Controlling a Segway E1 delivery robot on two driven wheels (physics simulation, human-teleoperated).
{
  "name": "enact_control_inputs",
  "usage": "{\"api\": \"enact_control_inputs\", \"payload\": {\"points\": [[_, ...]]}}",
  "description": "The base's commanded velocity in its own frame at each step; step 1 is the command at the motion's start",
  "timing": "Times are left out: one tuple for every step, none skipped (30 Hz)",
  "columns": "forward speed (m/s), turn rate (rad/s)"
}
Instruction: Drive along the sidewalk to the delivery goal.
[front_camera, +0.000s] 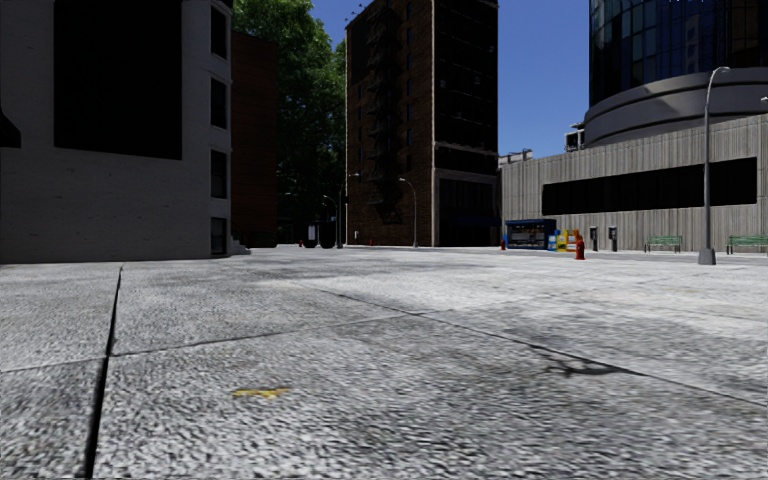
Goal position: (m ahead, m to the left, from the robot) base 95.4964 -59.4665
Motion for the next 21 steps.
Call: {"api": "enact_control_inputs", "payload": {"points": [[2.0, 0.0], [2.0, 0.0], [2.0, 0.0], [2.0, 0.0], [2.0, 0.0], [2.0, 0.0], [2.0, 0.0], [2.0, 0.0], [2.0, 0.0], [2.0, 0.0], [2.0, 0.0], [2.0, 0.0], [2.0, 0.0], [2.0, 0.0], [2.0, 0.0], [2.0, 0.0], [2.0, 0.0], [2.0, 0.0], [2.0, 0.0], [2.0, 0.0], [2.0, 0.0]]}}
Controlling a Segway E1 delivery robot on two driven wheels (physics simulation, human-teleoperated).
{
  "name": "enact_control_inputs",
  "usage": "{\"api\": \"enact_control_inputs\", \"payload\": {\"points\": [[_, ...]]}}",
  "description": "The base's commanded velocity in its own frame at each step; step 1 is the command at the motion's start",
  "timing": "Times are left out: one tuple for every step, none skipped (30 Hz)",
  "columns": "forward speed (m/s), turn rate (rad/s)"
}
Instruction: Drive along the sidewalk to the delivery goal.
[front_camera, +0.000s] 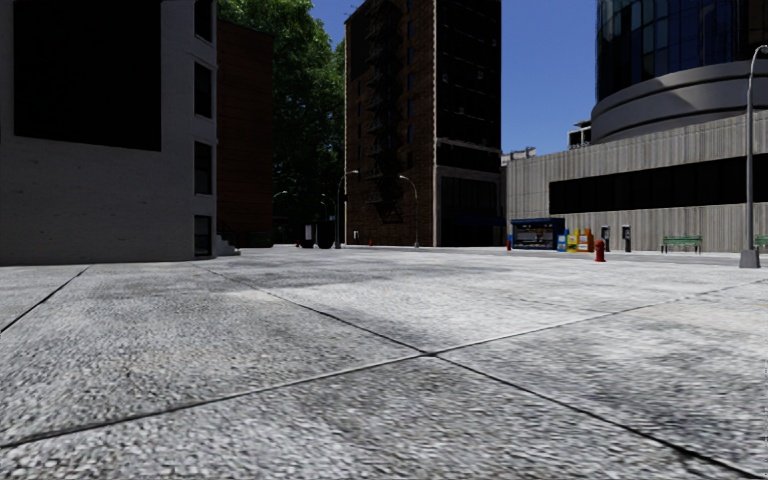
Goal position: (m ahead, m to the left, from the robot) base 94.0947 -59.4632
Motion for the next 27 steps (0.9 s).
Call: {"api": "enact_control_inputs", "payload": {"points": [[2.0, 0.0], [2.0, 0.0], [2.0, 0.0], [2.0, 0.0], [2.0, 0.0], [2.0, 0.0], [2.0, 0.0], [2.0, 0.0], [2.0, 0.0], [2.0, 0.0], [2.0, 0.0], [2.0, 0.0], [2.0, 0.0], [2.0, 0.0], [2.0, 0.0], [2.0, 0.0], [2.0, 0.0], [2.0, 0.0], [2.0, 0.0], [2.0, 0.0], [2.0, 0.0], [2.0, 0.0], [2.0, 0.0], [2.0, 0.0], [2.0, 0.0], [2.0, 0.0], [2.0, 0.0]]}}
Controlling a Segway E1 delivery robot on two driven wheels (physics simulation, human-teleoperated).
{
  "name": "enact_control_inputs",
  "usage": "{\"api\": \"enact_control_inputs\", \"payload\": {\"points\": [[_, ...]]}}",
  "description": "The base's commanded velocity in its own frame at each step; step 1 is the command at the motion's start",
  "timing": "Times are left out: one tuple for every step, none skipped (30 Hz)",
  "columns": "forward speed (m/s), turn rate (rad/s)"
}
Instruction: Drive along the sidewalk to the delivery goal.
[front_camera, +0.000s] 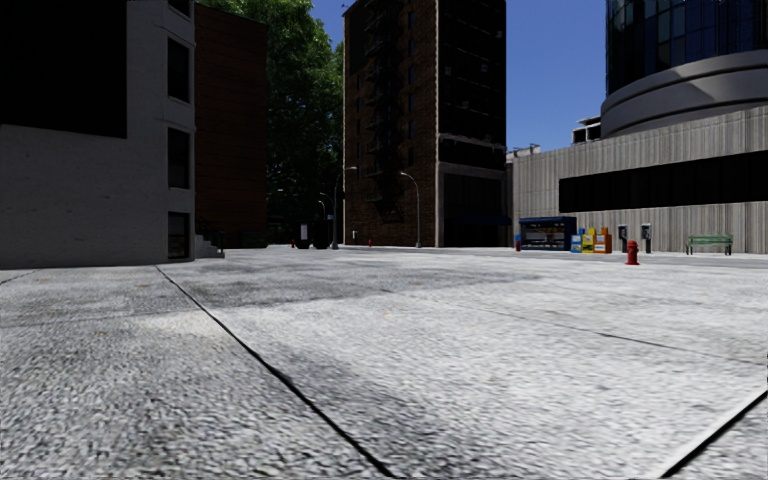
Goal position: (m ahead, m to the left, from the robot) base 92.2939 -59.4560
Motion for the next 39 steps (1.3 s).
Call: {"api": "enact_control_inputs", "payload": {"points": [[2.0, 0.0], [2.0, 0.0], [2.0, 0.0], [2.0, 0.0], [2.0, 0.0], [2.0, 0.0], [2.0, 0.0], [2.0, 0.0], [2.0, 0.0], [2.0, 0.0], [2.0, 0.0], [2.0, 0.0], [2.0, 0.0], [2.0, 0.0], [2.0, 0.0], [2.0, 0.0], [2.0, 0.0], [2.0, 0.0], [2.0, 0.0], [2.0, 0.0], [2.0, 0.0], [2.0, 0.0], [2.0, 0.0], [2.0, 0.0], [2.0, 0.0], [2.0, 0.0], [2.0, 0.0], [2.0, 0.0], [2.0, 0.0], [2.0, 0.0], [2.0, 0.0], [2.0, 0.0], [2.0, 0.0], [2.0, 0.0], [2.0, 0.0], [2.0, 0.0], [2.0, 0.0], [2.0, 0.0], [2.0, 0.0]]}}
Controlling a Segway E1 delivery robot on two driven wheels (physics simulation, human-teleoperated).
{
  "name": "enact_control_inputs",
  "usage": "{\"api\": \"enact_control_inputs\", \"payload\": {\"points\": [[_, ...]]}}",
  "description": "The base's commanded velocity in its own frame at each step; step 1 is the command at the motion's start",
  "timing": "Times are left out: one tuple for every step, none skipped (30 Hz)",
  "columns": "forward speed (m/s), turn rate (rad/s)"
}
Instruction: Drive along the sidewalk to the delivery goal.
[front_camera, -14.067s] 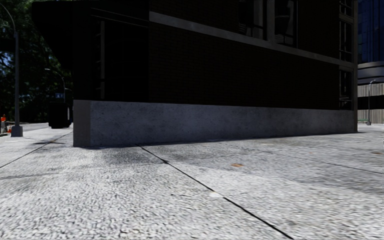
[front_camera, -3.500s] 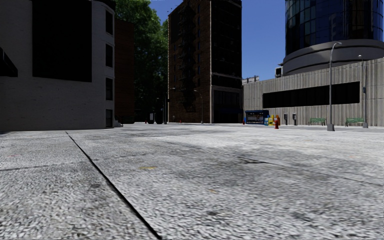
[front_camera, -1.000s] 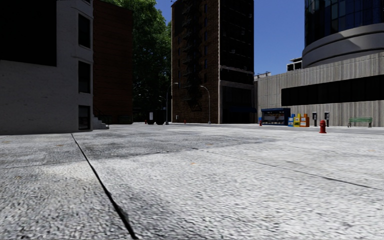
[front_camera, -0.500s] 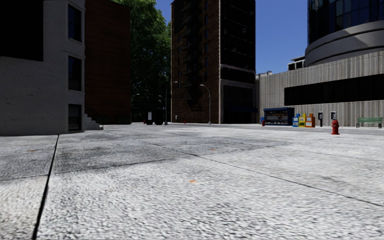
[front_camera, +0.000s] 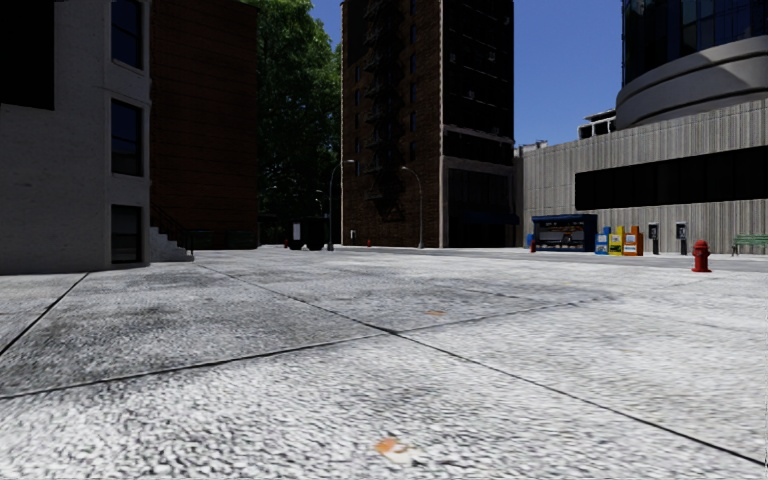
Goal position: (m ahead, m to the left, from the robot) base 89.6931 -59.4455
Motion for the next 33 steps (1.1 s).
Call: {"api": "enact_control_inputs", "payload": {"points": [[2.0, 0.0], [2.0, 0.0], [2.0, 0.0], [2.0, 0.0], [2.0, 0.0], [2.0, 0.0], [2.0, 0.0], [2.0, 0.0], [2.0, 0.0], [2.0, 0.0], [2.0, 0.0], [2.0, 0.0], [2.0, 0.0], [2.0, 0.0], [2.0, 0.0], [2.0, 0.0], [2.0, 0.0], [2.0, 0.0], [2.0, 0.0], [2.0, 0.0], [2.0, 0.0], [2.0, 0.0], [2.0, 0.0], [2.0, 0.0], [2.0, 0.0], [2.0, 0.0], [2.0, 0.0], [2.0, 0.0], [2.0, 0.0], [2.0, 0.0], [2.0, 0.0], [2.0, 0.0], [2.0, 0.0]]}}
